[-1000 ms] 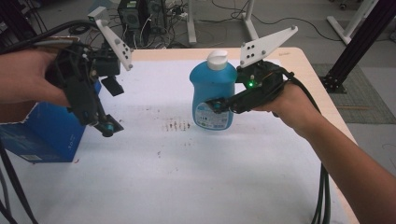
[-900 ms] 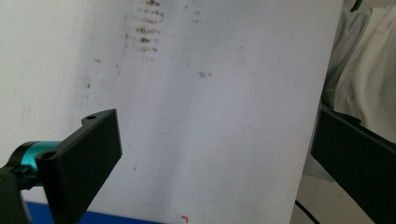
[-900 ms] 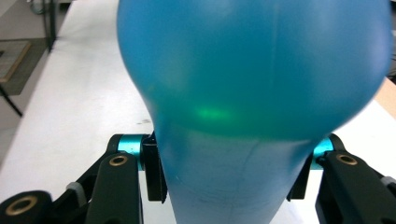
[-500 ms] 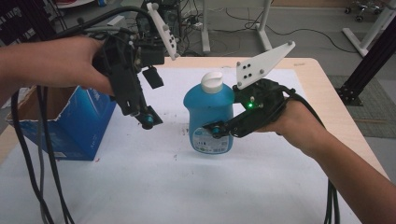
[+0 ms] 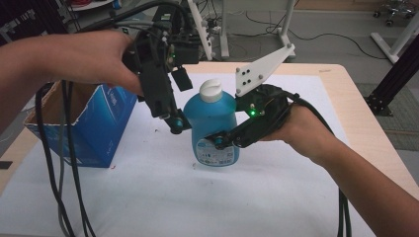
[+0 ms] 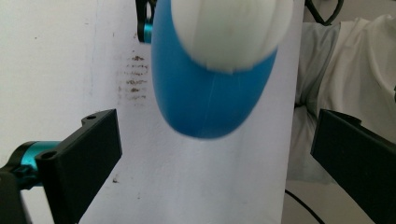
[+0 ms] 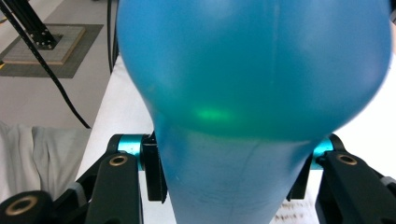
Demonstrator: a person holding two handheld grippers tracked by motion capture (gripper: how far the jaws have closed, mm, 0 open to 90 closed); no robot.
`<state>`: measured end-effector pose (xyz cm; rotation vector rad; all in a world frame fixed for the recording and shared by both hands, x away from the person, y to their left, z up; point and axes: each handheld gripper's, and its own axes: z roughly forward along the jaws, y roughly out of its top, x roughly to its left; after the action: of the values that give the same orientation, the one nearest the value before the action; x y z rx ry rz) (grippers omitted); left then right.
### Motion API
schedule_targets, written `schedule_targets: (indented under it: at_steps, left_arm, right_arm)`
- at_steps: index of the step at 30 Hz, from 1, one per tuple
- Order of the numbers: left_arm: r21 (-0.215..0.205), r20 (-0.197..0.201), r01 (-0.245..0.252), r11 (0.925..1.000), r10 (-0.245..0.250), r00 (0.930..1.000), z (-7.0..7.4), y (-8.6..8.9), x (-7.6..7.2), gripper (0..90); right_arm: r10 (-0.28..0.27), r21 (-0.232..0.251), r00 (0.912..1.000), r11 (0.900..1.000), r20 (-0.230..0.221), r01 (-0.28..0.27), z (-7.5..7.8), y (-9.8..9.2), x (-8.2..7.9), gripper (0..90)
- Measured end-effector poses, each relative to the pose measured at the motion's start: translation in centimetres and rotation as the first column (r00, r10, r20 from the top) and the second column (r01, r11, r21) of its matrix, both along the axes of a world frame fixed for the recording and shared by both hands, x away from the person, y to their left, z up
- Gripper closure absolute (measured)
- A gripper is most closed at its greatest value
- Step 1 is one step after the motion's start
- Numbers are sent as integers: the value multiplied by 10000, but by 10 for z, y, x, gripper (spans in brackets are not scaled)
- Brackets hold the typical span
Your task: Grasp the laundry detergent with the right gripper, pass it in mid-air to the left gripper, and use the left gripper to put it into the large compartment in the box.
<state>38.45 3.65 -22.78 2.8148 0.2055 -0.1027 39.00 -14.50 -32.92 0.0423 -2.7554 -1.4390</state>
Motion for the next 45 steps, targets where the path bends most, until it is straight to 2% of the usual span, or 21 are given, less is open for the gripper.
schedule_targets:
  at_steps: [8, 17, 23, 27, 37, 45]
  left_arm:
    - [149, 30, 150, 9998, -150, 9999, 1, -12, 3, 18]
    - [194, 73, 249, 9995, -250, 9997, -4, -20, 7, 18]
    - [376, 90, 366, 9986, -369, 9993, -7, -23, 9, 19]
    - [279, 127, 577, 9979, -581, 9982, -7, -24, 9, 140]
    - [501, -11, 636, 9967, -636, 9980, -11, -25, 9, 146]
    - [345, -45, 790, 9963, -789, 9969, -10, -26, 10, 253]
  right_arm:
    - [115, -58, 9999, 9999, -79, -116, 0, 14, -2, 460]
    - [39, 28, 9998, 10000, -188, -38, 3, 15, -1, 460]
    - [43, -23, 9999, 10000, -163, -43, 2, 14, 0, 460]
    - [30, 3, 9997, 10000, -224, -30, 2, 15, -1, 460]
    - [115, 91, 9997, 9999, -237, -113, 2, 16, 0, 460]
    - [107, 81, 9997, 9999, -229, -105, 2, 16, 0, 460]
